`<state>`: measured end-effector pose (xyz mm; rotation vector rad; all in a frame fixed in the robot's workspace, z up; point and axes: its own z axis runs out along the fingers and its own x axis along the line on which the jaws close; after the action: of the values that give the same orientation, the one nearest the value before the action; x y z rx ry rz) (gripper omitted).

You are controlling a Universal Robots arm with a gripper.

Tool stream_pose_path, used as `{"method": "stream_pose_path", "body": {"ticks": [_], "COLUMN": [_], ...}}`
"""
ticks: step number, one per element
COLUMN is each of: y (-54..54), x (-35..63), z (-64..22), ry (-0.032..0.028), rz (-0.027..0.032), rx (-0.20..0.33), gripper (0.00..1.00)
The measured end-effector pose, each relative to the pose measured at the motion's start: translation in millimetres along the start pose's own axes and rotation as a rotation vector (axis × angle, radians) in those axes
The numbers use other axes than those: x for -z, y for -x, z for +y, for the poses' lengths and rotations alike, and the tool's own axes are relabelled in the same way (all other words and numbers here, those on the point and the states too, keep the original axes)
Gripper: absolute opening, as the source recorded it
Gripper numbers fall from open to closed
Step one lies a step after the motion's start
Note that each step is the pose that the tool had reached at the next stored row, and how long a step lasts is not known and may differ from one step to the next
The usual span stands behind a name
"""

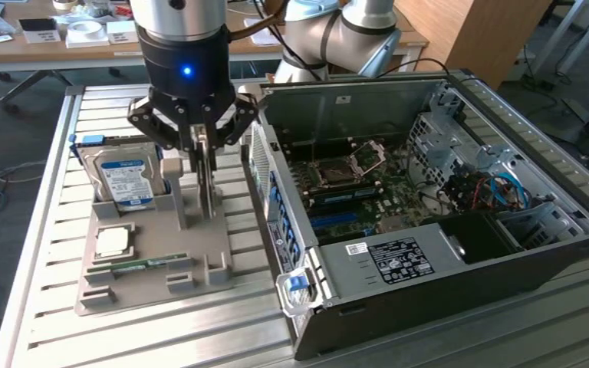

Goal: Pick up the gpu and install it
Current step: 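Pick up the gpu and move the gpu toward the slot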

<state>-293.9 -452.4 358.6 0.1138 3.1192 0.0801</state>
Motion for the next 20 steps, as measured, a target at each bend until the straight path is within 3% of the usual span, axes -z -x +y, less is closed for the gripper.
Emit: {"method": "stream_pose_path", "body": {"ticks": [10, 20], "y": [0.0, 0.2], "x": [2.1, 10.4], "z": [0.1, 0.5], "ry": [0.0, 0.0003], "rz": [0.0, -0.0003], "rx": [0.0, 0.0], "gripper": [0.27, 0.27]}}
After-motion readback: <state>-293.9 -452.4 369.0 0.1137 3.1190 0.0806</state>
